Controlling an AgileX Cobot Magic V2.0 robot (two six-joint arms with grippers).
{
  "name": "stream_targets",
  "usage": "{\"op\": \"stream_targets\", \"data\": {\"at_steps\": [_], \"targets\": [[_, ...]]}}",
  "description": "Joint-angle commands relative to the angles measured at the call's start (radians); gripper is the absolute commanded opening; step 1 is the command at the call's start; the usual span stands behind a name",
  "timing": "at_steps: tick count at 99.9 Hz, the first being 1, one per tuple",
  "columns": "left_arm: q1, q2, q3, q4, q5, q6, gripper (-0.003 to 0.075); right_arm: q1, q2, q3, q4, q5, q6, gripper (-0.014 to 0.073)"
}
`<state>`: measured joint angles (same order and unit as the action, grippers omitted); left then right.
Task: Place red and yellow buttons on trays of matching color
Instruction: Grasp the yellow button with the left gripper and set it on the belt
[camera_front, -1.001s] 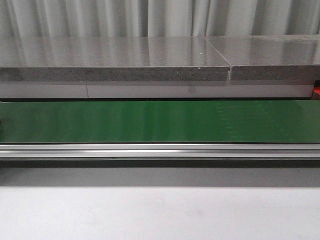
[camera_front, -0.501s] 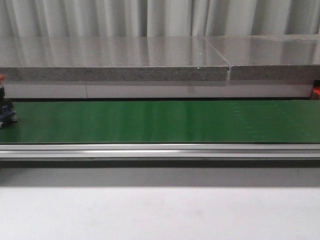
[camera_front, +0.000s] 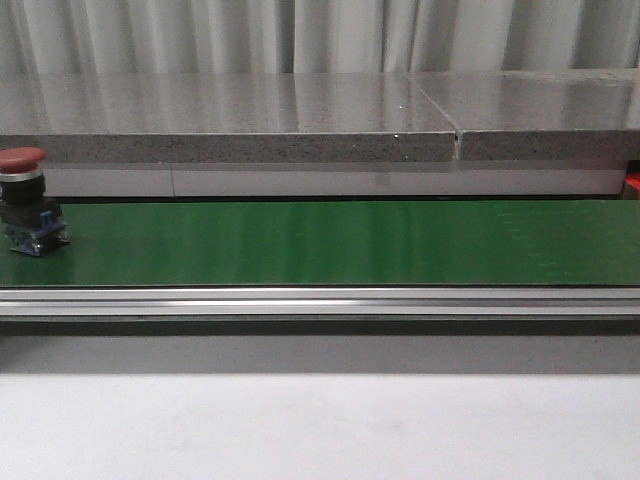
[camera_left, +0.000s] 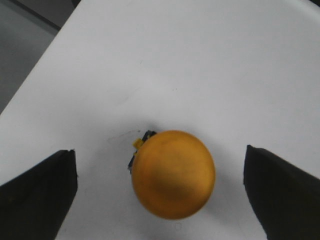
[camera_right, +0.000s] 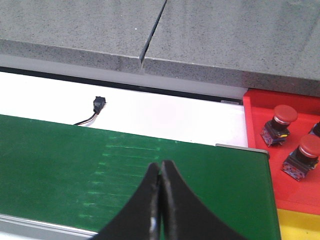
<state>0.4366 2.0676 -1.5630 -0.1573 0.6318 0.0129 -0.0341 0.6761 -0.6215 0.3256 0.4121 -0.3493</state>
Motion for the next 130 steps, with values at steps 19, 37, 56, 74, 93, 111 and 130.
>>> {"op": "stream_targets", "data": {"at_steps": [19, 37, 56, 74, 93, 111, 130], "targets": [[0.003, 0.014, -0.115, -0.015, 0.009, -0.006, 0.0660, 0.002, -0.002, -0.024, 0.007, -0.065, -0.010, -0.0067], [0.003, 0.016, -0.115, -0.015, 0.009, -0.006, 0.0607, 0.002, -0.002, -0.024, 0.007, -0.065, -0.010, -0.0067], [0.003, 0.016, -0.117, -0.017, 0.030, -0.006, 0.0277, 0.002, -0.002, -0.024, 0.007, -0.065, -0.010, -0.0067], [0.003, 0.005, -0.149, -0.049, 0.083, -0.006, -0.0020, 0.002, -0.002, -0.024, 0.007, -0.065, -0.010, -0.0067], [-0.010, -0.089, -0.158, -0.063, 0.101, -0.006, -0.0019, 0.002, -0.002, -0.024, 0.007, -0.065, -0.010, -0.0067], [-0.059, -0.220, -0.152, -0.063, 0.174, -0.006, -0.0019, 0.002, -0.002, -0.024, 0.007, -0.065, -0.010, -0.0067], [-0.144, -0.381, -0.054, -0.061, 0.172, 0.001, -0.0019, 0.002, -0.002, -0.024, 0.007, -0.065, -0.010, -0.0067]]}}
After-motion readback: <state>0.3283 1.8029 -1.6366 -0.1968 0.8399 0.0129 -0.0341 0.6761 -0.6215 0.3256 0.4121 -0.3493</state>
